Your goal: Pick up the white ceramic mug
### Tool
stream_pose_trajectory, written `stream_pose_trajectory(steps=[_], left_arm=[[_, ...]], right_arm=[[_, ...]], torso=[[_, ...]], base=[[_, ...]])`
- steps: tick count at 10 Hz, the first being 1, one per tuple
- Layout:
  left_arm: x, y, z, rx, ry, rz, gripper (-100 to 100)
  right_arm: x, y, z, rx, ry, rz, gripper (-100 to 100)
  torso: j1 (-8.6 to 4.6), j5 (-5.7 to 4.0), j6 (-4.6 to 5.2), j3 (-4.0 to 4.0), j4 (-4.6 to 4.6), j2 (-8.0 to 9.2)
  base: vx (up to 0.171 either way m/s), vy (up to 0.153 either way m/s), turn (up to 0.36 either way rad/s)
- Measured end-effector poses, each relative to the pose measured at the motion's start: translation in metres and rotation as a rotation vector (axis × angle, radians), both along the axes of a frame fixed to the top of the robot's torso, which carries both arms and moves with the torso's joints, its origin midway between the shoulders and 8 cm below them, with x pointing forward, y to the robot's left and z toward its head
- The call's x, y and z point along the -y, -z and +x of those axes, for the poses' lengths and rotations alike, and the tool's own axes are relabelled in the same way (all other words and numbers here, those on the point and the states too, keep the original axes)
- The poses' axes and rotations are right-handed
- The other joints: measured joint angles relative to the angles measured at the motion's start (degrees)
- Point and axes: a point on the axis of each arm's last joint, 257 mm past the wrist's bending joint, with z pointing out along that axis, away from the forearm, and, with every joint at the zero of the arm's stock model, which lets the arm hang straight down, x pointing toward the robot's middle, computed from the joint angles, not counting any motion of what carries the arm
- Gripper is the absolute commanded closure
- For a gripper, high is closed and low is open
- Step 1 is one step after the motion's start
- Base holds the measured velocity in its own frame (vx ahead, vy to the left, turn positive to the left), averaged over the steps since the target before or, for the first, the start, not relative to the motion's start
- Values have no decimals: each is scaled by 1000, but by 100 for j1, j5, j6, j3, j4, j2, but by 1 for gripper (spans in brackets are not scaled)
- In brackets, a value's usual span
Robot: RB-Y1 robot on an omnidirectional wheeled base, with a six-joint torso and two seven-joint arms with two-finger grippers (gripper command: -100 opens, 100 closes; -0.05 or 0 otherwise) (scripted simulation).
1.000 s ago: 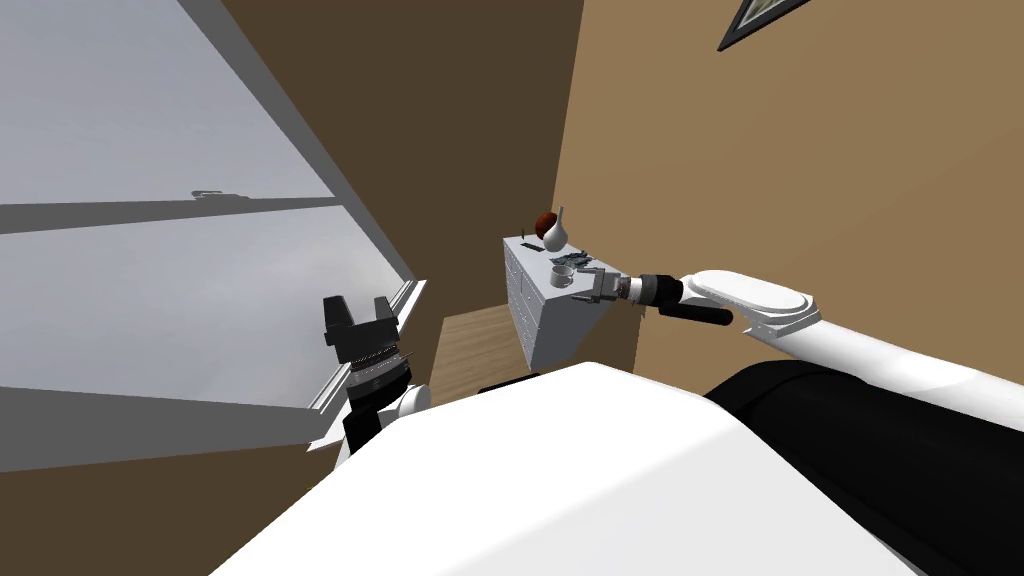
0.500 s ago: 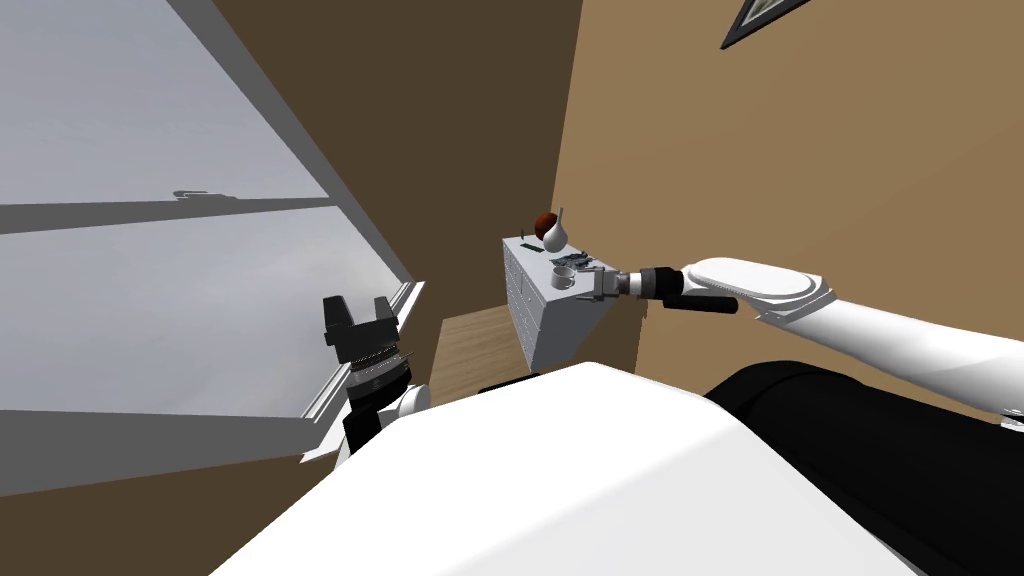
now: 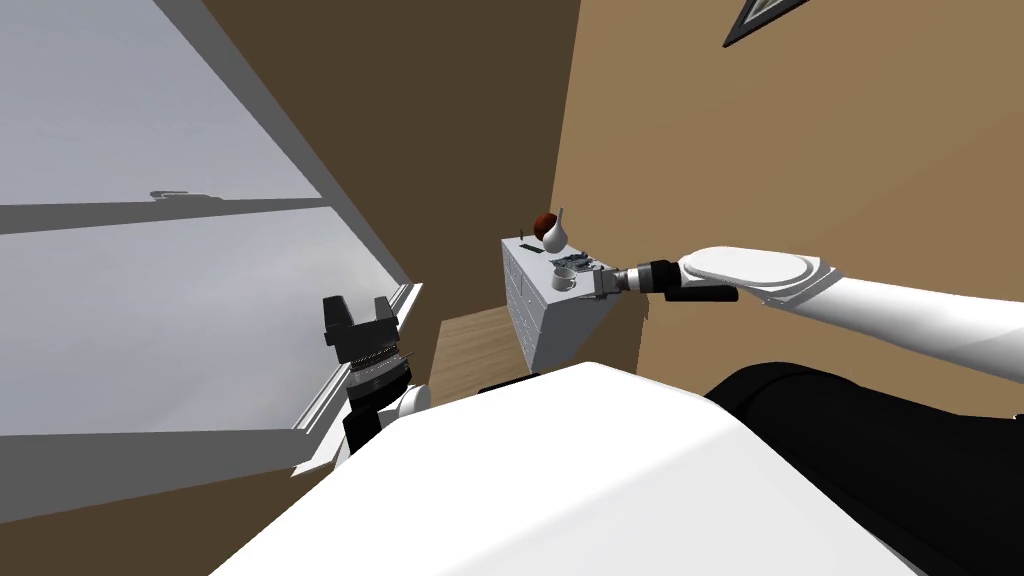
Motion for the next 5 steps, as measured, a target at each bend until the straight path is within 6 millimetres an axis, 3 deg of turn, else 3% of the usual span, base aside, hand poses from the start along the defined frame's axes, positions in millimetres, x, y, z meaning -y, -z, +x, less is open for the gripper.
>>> stream_pose_trajectory(steps=[5], left_arm=[[0,0,0,0,0,0,0]], right_arm=[[9,7,9,-14,-60,-188,-100]], torso=[[0,0,0,0,0,0]], base=[[33,7,-25]])
